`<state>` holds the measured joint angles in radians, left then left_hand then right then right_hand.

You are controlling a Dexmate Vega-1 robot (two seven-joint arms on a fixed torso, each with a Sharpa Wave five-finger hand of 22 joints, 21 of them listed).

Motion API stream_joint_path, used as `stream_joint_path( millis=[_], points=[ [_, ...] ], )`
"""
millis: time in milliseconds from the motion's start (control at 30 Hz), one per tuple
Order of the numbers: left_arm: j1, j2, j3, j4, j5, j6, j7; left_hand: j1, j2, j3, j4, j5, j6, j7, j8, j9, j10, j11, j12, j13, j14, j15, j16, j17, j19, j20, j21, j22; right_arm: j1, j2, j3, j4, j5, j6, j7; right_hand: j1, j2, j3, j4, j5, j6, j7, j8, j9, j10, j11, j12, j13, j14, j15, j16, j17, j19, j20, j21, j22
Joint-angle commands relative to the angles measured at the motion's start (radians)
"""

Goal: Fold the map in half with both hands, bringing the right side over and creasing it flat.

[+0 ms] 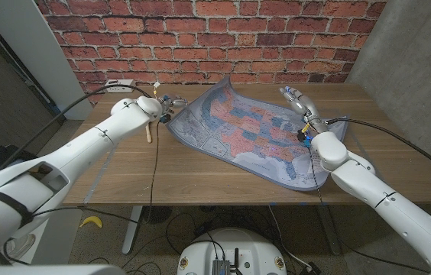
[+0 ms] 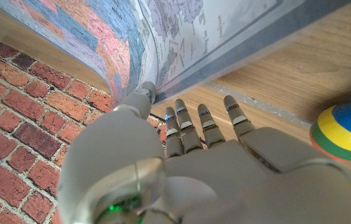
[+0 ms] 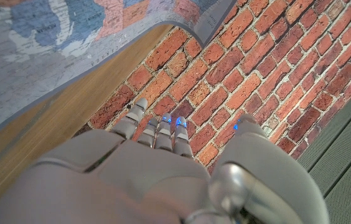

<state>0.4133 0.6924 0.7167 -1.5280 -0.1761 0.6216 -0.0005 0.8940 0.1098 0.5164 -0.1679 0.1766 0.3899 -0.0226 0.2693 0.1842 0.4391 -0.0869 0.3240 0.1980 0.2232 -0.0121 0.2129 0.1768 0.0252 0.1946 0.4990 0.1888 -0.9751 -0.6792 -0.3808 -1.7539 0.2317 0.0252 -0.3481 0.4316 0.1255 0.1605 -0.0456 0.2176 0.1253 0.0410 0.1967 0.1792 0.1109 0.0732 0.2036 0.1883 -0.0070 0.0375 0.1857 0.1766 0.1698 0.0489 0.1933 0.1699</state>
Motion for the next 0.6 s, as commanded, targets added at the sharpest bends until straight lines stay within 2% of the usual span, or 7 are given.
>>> stream_joint_path(
  millis=[33, 100, 200, 233, 267, 400, 600],
  points=[
    [-0.029, -0.030, 0.017, 0.052, 0.026, -0.006, -0.021, 0.043, 0.048, -0.007, 0.008, 0.005, 0.170, 0.023, 0.035, 0.008, 0.190, -0.002, 0.046, 0.012, 0.069, -0.011, 0.024, 0.001, 0.033, -0.004, 0.001, 0.003, -0.060, -0.013, 0.041, -0.166, -0.043, -0.310, -0.169, 0.023, -0.002, 0.008, -0.016, -0.006, 0.009, -0.008, 0.003, 0.002, 0.003, 0.001, -0.001, 0.002, 0.006, 0.006, 0.007, 0.003, 0.003, 0.012, 0.000, 0.003],
    [-0.030, -0.035, 0.019, 0.058, 0.033, -0.010, -0.015, 0.058, 0.062, -0.003, 0.008, 0.008, 0.236, 0.030, 0.048, 0.010, 0.265, -0.016, 0.066, 0.020, 0.103, -0.019, 0.031, 0.001, 0.045, -0.006, 0.004, 0.003, -0.066, -0.005, 0.044, -0.188, -0.050, -0.362, -0.204, 0.035, 0.005, 0.016, -0.023, -0.009, 0.014, -0.014, 0.004, 0.003, 0.004, 0.000, -0.002, 0.002, 0.013, 0.008, 0.009, 0.004, 0.005, 0.010, 0.001, 0.003],
    [-0.032, -0.042, 0.021, 0.066, 0.042, -0.018, -0.008, 0.079, 0.076, 0.021, 0.016, 0.010, 0.344, 0.050, 0.067, 0.014, 0.387, -0.009, 0.104, 0.041, 0.159, -0.040, 0.036, -0.001, 0.057, -0.011, 0.006, 0.003, -0.068, 0.008, 0.041, -0.216, -0.063, -0.436, -0.249, 0.067, 0.037, 0.044, -0.039, -0.014, 0.034, -0.021, 0.008, 0.004, 0.020, -0.003, 0.003, 0.003, 0.025, -0.001, 0.012, 0.005, 0.017, 0.008, 0.006, 0.004],
    [-0.032, -0.045, 0.020, 0.068, 0.043, -0.015, -0.003, 0.079, 0.076, 0.028, 0.020, 0.010, 0.380, 0.059, 0.075, 0.016, 0.408, -0.021, 0.110, 0.047, 0.180, -0.042, 0.037, -0.002, 0.064, -0.012, 0.009, 0.003, -0.067, 0.009, 0.040, -0.224, -0.065, -0.460, -0.256, 0.075, 0.045, 0.051, -0.042, -0.014, 0.039, -0.023, 0.009, 0.004, 0.023, -0.006, 0.003, 0.003, 0.030, -0.002, 0.014, 0.005, 0.019, 0.004, 0.006, 0.005],
    [-0.033, -0.047, 0.020, 0.071, 0.043, -0.017, -0.004, 0.080, 0.074, 0.033, 0.022, 0.009, 0.389, 0.065, 0.074, 0.017, 0.441, -0.014, 0.121, 0.052, 0.194, -0.045, 0.036, -0.003, 0.068, -0.015, 0.010, 0.003, -0.066, 0.011, 0.039, -0.231, -0.066, -0.482, -0.264, 0.083, 0.052, 0.059, -0.045, -0.014, 0.043, -0.024, 0.009, 0.004, 0.027, -0.009, 0.004, 0.003, 0.033, -0.003, 0.015, 0.006, 0.020, 0.003, 0.007, 0.005],
    [-0.035, -0.052, 0.020, 0.078, 0.049, -0.020, -0.001, 0.079, 0.077, 0.038, 0.026, 0.009, 0.403, 0.062, 0.075, 0.019, 0.457, -0.019, 0.126, 0.057, 0.213, -0.044, 0.038, -0.002, 0.076, -0.015, 0.013, 0.003, -0.059, 0.018, 0.032, -0.258, -0.075, -0.576, -0.295, 0.098, 0.059, 0.073, -0.051, -0.013, 0.050, -0.023, 0.009, 0.004, 0.029, -0.007, 0.003, 0.003, 0.038, -0.002, 0.016, 0.006, 0.027, 0.004, 0.009, 0.005],
    [-0.037, -0.058, 0.019, 0.078, 0.054, 0.000, 0.007, 0.081, 0.082, 0.052, 0.032, 0.009, 0.413, 0.078, 0.073, 0.027, 0.496, -0.019, 0.141, 0.067, 0.245, -0.045, 0.039, -0.003, 0.087, -0.016, 0.017, 0.003, -0.046, 0.056, 0.023, -0.294, -0.101, -0.756, -0.383, 0.112, 0.063, 0.086, -0.057, -0.012, 0.055, -0.026, 0.008, 0.005, 0.037, -0.014, 0.004, 0.003, 0.047, -0.005, 0.018, 0.007, 0.034, 0.009, 0.011, 0.005]
  ],
)
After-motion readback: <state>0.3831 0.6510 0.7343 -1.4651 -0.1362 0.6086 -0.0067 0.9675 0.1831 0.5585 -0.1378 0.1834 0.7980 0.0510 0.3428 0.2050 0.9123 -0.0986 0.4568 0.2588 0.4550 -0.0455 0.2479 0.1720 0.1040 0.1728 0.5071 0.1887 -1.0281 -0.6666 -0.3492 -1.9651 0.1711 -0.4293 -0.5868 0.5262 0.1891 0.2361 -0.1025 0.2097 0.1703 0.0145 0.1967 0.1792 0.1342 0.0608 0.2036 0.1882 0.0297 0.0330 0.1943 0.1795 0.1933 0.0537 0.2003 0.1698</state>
